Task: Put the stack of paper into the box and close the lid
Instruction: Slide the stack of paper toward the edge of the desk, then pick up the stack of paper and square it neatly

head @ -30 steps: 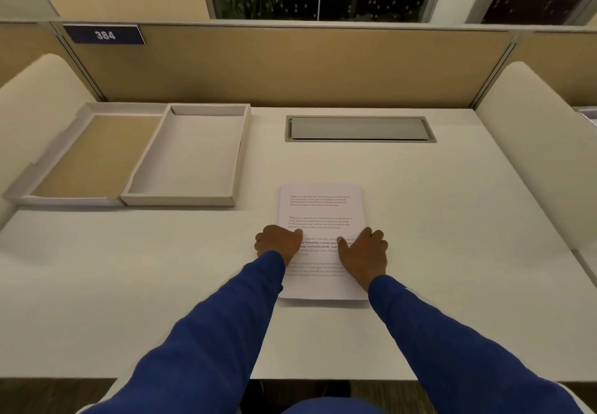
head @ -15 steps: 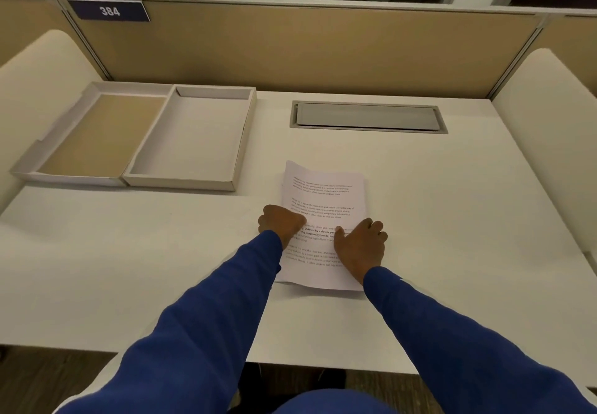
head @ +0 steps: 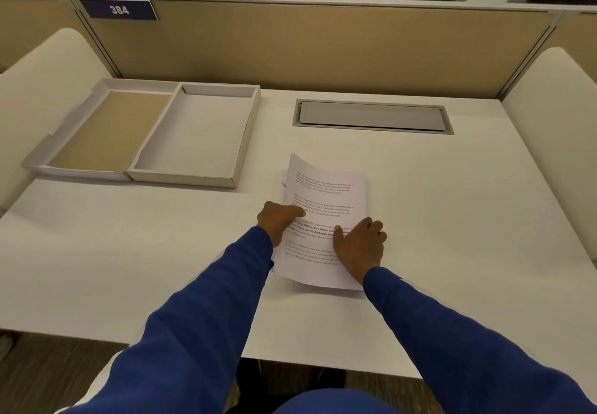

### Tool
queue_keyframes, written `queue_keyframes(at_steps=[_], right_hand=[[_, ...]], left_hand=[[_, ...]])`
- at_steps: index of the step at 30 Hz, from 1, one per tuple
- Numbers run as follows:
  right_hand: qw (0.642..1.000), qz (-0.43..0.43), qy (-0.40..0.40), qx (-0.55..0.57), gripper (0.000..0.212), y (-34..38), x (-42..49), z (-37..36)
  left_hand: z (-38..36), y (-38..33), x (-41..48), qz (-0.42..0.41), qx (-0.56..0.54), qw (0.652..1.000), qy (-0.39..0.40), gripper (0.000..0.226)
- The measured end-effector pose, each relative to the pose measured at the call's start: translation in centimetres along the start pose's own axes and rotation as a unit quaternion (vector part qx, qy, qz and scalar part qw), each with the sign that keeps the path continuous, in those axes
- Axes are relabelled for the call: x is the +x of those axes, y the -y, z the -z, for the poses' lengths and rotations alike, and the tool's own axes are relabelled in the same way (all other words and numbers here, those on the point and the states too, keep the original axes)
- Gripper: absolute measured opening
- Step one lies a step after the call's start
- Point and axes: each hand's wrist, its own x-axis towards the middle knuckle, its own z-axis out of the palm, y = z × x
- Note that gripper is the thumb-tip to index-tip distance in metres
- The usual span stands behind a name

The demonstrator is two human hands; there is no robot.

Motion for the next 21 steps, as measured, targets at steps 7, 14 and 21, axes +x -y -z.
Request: queue_keyframes(at_steps=[7,14,21], right_hand=[[1.0,0.015,0.011,0.005,0.062,-0.4,-0.1,0.7],[0.975,-0.064,0.113,0.182,0.067,-0.9,3.3,2.6],[0.798,-0.04,0.234,0.555,0.058,-1.4,6.0,6.3]], left_hand=[[1.3,-1.2,0.2,0.023,-0.001,0.998,0.053,0.041],[0.7,-3.4,-0.9,-0.134,0.087,0.982,0.097,0.051],[2.0,-6.4,-2.8,-0.225,-0.011,0.959,0.173,0.047]])
